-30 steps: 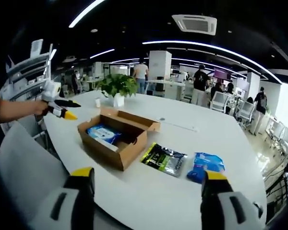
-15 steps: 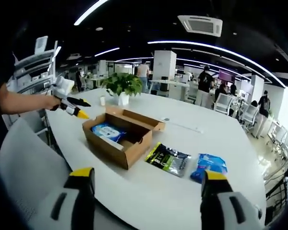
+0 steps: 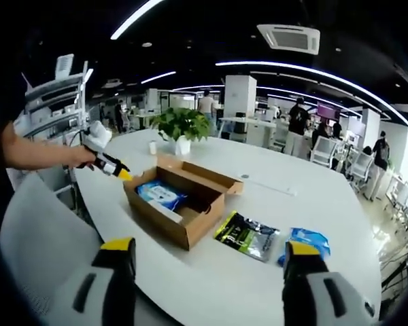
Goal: Operate the shoe box by opening the lid, removing the specified soft item, and placing it in the target area until the item is outside and the box remains undamaged.
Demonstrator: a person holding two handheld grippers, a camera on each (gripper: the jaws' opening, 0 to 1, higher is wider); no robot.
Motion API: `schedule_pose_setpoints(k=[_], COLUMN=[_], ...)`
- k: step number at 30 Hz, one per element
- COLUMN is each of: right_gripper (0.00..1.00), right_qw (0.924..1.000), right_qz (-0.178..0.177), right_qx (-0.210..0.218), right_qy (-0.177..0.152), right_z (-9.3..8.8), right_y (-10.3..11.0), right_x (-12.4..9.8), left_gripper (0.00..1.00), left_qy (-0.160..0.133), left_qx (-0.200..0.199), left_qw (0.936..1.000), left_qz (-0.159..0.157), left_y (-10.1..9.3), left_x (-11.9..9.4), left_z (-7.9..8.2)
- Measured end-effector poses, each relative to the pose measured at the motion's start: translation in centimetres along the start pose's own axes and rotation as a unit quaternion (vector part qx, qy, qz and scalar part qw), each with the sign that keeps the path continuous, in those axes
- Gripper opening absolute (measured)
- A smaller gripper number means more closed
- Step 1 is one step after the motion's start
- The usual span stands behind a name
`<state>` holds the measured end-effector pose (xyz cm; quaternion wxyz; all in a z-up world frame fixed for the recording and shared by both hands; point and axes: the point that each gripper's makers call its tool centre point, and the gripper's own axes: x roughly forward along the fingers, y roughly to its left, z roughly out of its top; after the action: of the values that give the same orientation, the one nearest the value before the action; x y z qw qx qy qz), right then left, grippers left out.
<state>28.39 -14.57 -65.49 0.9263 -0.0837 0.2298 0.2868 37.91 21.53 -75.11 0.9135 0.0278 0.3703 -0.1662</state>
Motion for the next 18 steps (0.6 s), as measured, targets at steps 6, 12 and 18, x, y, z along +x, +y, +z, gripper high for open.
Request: schedule_pose_setpoints(k=[6,12,18], right_gripper=[0.84,0.81,0.79], right_qw=[0.9997,0.9990,0.9958], right_qz=[0.019,0.037,0.061], right_qx=[-0.013,-0.020,-0.063], right_qy=[0.001,0.013,0.023], right_z=[0.8,0.7,0.9], right_y=[0.6,1.1,2.4], right_x=[1.5,3.5,5.6], left_gripper=[0.30,0.24,0.06], left_qy=[0.001,0.008,-0.016], left_qx=[-0.039,-0.064,-0.104], left_qw=[0.9992,0.9979,0.9939], left_qz=[-0.003,0.000,0.031], left_y=[0.1,0.0,0.5], left_x=[0.4,1.0,1.1], left_z=[-0.7,-1.6,-1.8])
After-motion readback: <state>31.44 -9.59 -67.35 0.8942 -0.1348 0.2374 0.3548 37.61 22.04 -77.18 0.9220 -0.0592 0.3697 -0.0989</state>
